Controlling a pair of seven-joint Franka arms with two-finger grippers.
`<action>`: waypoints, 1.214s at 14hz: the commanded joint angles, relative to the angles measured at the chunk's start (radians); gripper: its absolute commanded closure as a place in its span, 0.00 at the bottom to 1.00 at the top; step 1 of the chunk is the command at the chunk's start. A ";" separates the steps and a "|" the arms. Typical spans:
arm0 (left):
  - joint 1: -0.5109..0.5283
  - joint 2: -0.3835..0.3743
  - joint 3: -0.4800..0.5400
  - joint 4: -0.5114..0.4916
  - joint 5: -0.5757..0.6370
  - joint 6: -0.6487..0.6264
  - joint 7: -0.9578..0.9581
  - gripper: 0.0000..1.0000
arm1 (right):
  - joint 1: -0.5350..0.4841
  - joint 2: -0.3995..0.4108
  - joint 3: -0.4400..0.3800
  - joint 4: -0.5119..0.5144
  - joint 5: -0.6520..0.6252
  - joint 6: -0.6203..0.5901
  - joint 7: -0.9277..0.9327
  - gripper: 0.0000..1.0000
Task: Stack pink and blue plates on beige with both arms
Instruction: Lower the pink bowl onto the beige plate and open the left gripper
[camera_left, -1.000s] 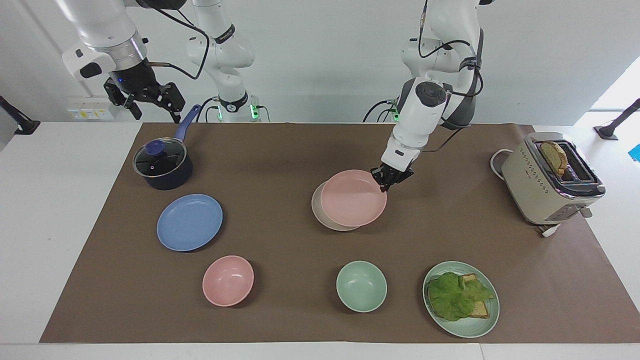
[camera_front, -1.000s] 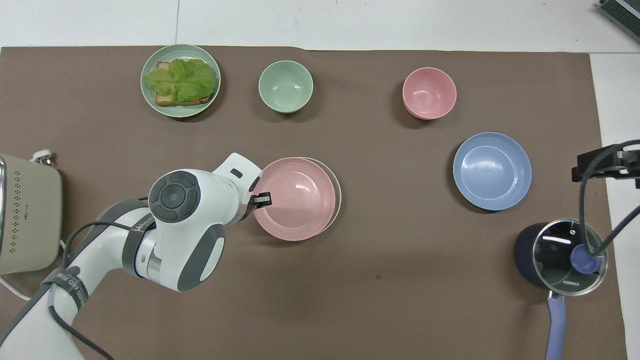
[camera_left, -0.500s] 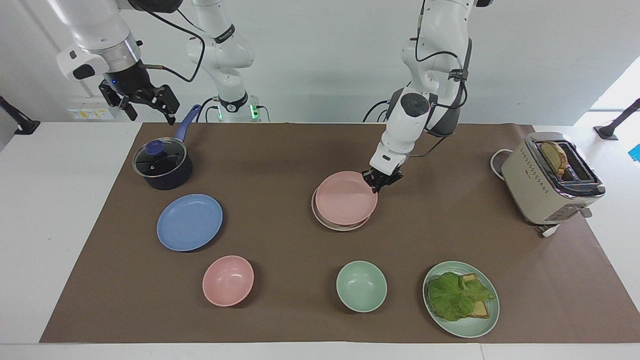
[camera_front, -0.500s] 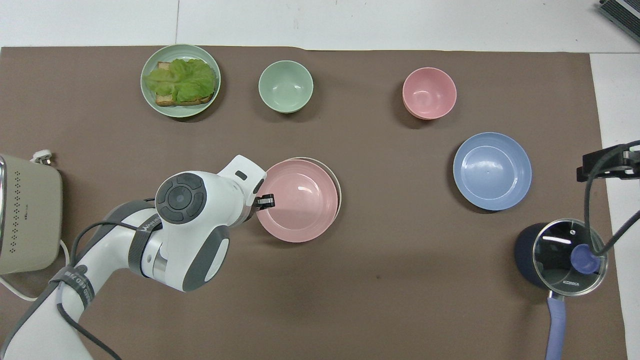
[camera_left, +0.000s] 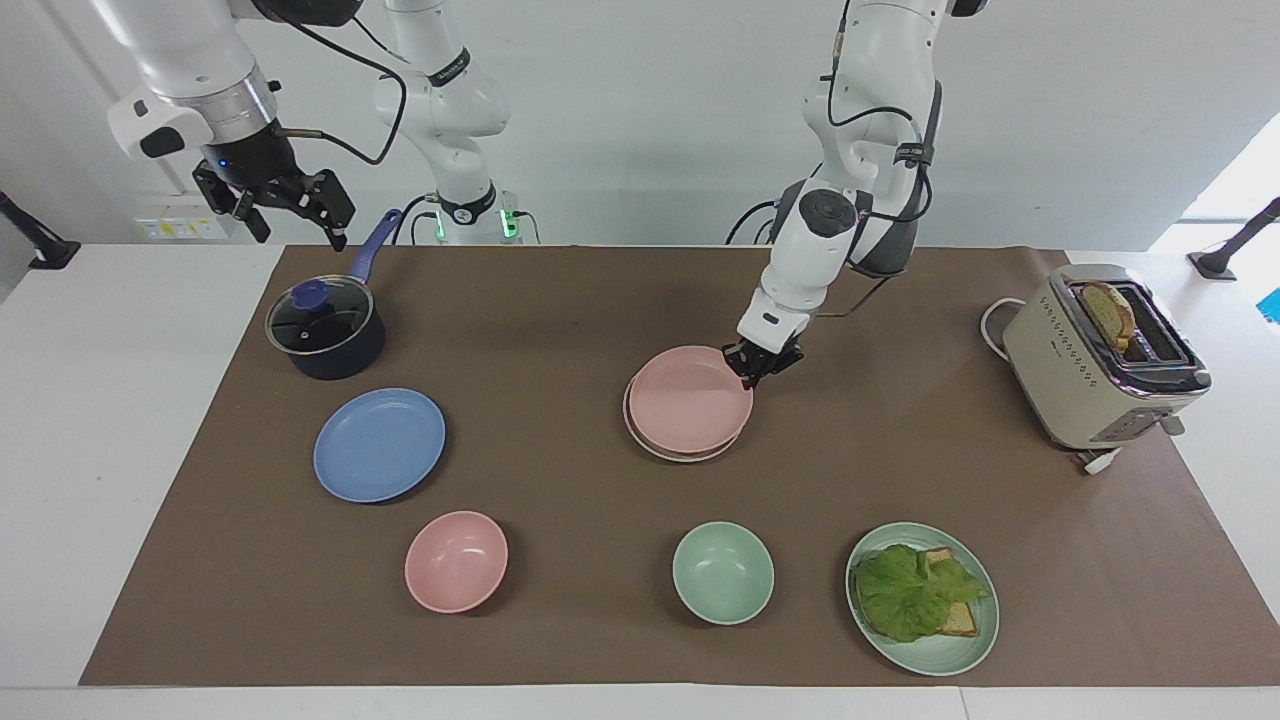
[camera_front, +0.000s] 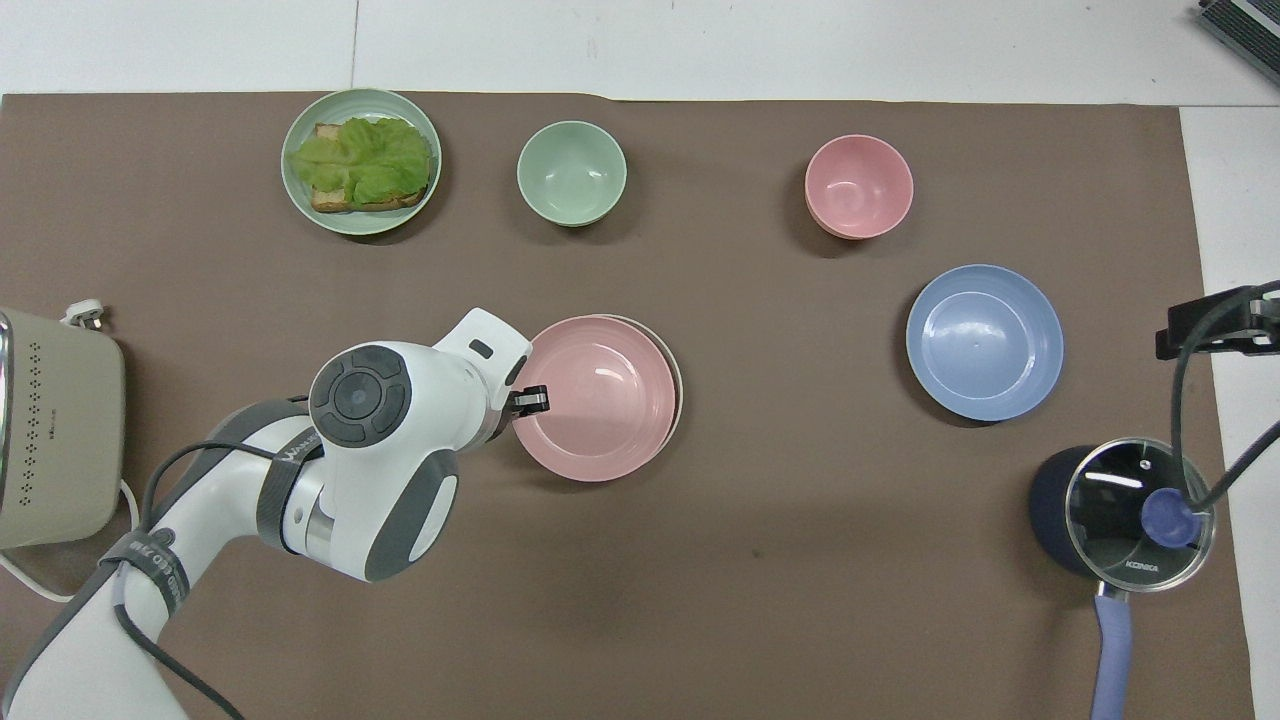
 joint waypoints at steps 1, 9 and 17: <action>-0.016 -0.002 0.017 -0.007 -0.003 0.023 0.014 1.00 | -0.024 -0.027 0.005 -0.037 0.000 0.025 -0.058 0.00; -0.014 0.013 0.017 0.001 -0.003 0.029 0.013 0.95 | -0.024 -0.027 0.005 -0.037 0.000 0.031 -0.058 0.00; 0.003 0.014 0.024 0.028 -0.002 0.004 0.013 0.04 | -0.025 -0.029 0.005 -0.046 0.000 0.046 -0.060 0.00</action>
